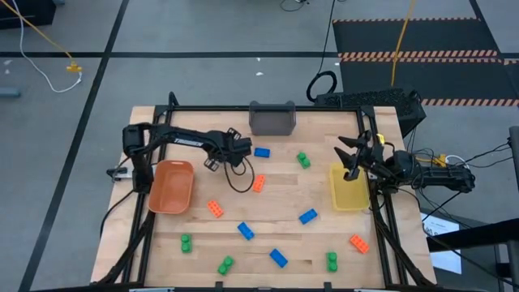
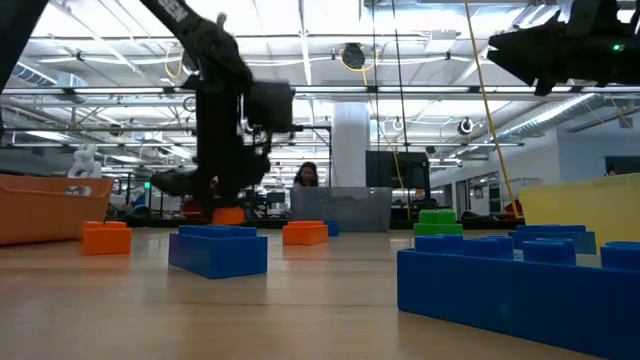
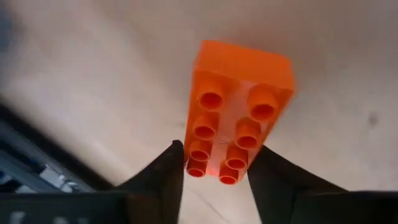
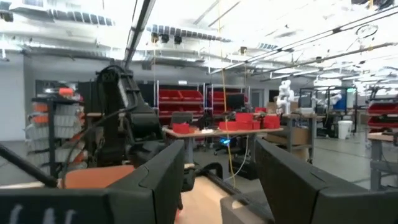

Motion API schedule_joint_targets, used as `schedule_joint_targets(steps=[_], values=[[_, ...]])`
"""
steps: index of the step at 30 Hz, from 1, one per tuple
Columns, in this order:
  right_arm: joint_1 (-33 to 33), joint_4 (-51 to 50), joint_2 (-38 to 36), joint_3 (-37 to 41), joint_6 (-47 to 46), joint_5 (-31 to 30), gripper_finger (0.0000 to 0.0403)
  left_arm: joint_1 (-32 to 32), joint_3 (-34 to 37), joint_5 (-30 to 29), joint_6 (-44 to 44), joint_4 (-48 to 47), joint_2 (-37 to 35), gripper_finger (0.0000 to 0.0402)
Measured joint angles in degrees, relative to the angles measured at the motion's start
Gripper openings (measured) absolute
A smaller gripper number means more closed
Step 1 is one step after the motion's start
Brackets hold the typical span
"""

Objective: Sort & place blocks by color
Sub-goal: Put the orange game piece into the yellow bin

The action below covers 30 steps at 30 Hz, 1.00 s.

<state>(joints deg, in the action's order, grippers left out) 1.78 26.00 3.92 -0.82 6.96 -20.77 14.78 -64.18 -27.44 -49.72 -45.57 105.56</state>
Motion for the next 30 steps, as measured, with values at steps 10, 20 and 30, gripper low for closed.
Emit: schedule_joint_targets(steps=[10,20,30], values=[[0.0,0.1,0.6,0.0,0.7,0.0,0.0181,-0.9,-11.7,16.5,17.1,-1.1,-2.7,0.0137],[0.0,-0.9,14.9,-3.4,4.1,3.2,0.0181,-3.9,-21.8,32.8,29.5,7.6,-2.9,0.0137],[0.0,-0.7,36.8,-17.2,13.7,4.9,0.0181,-3.5,-21.8,36.4,32.7,12.9,-2.4,0.0137]])
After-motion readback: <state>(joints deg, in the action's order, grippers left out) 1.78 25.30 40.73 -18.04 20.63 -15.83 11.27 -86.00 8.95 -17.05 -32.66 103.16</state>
